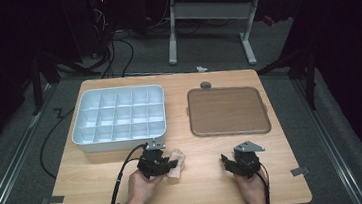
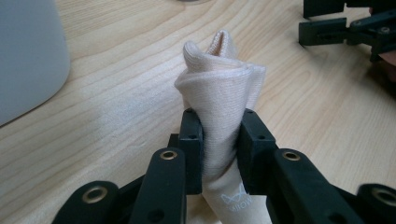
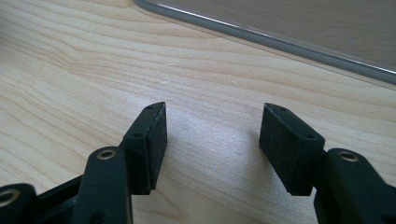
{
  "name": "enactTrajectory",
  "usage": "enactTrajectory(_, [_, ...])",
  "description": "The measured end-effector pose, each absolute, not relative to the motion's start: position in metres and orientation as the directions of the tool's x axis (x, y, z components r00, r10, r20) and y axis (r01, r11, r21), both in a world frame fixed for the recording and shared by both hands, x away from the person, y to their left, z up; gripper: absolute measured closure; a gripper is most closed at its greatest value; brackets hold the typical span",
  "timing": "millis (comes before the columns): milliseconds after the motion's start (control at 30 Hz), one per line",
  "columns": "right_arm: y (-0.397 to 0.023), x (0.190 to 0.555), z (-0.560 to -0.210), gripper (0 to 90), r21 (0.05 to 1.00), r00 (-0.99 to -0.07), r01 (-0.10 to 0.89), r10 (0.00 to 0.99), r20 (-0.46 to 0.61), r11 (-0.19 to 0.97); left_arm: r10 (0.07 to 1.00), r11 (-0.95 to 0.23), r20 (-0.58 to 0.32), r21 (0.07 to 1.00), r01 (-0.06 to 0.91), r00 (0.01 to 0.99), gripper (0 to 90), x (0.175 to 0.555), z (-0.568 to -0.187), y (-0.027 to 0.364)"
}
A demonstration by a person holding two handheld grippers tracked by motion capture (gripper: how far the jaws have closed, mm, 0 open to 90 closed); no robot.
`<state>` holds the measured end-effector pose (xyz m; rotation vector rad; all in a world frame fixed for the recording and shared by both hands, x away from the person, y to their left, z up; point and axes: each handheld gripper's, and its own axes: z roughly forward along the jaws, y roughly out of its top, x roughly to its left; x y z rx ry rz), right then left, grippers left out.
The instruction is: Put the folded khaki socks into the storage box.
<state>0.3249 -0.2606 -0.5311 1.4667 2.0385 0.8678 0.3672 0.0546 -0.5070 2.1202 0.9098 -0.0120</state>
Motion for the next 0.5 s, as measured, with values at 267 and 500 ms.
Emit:
enactTrajectory(267, [-0.261, 0.325, -0.531, 41.4, 0.730, -0.311, 0.646, 0.950, -0.017, 0.224, 0.600, -0.378, -0.331, 0.685, 0.623, 0.729, 74.5, 0.369, -0.501, 0.063])
enactTrajectory(500, [-0.260, 0.325, -0.531, 41.1, 0.730, -0.312, 0.646, 0.950, -0.016, 0.225, 0.601, -0.364, -0.338, 0.690, 0.625, 0.724, 74.5, 0.368, -0.495, 0.072])
